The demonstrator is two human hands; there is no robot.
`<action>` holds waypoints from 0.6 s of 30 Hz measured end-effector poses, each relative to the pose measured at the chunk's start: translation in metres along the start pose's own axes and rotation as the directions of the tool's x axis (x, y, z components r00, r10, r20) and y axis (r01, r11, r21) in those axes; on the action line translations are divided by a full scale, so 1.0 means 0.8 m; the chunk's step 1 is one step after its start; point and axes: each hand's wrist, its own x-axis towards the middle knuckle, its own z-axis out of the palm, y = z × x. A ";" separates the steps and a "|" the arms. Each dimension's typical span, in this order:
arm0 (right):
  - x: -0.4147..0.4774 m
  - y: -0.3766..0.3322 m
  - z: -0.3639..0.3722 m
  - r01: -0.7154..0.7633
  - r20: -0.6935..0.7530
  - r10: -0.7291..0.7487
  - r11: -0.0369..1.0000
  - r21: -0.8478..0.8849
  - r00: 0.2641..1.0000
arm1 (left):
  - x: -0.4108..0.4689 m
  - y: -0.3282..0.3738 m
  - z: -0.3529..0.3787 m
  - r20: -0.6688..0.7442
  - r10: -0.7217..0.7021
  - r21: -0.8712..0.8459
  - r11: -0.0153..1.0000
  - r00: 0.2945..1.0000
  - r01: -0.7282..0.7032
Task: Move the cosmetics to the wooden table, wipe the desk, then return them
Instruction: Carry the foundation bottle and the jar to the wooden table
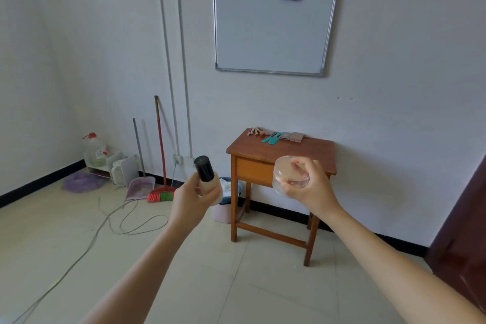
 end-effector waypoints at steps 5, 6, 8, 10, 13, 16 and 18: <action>0.051 0.077 0.006 -0.095 0.059 0.095 0.995 -0.008 0.994 | 0.057 -0.037 0.065 0.023 -0.061 -0.013 0.998 0.998 0.061; 0.058 0.091 0.009 -0.116 0.069 0.116 0.993 -0.007 0.991 | 0.066 -0.046 0.076 0.035 -0.080 -0.008 0.997 0.996 0.080; 0.073 0.117 0.015 -0.142 0.084 0.143 0.990 -0.016 0.986 | 0.086 -0.063 0.098 0.059 -0.114 -0.012 0.993 0.992 0.115; 0.091 0.140 0.021 -0.165 0.098 0.168 0.986 -0.038 0.981 | 0.110 -0.078 0.117 0.077 -0.142 -0.015 0.990 0.987 0.144; 0.123 0.175 0.024 -0.181 0.098 0.186 0.982 -0.059 0.978 | 0.156 -0.093 0.150 0.110 -0.136 -0.013 0.990 0.985 0.139; 0.169 0.212 0.022 -0.186 0.074 0.191 0.980 -0.069 0.979 | 0.215 -0.105 0.187 0.140 -0.124 -0.036 0.991 0.982 0.130; 0.207 0.236 0.021 -0.191 0.045 0.196 0.976 -0.102 0.980 | 0.262 -0.114 0.211 0.152 -0.121 -0.041 0.991 0.981 0.129</action>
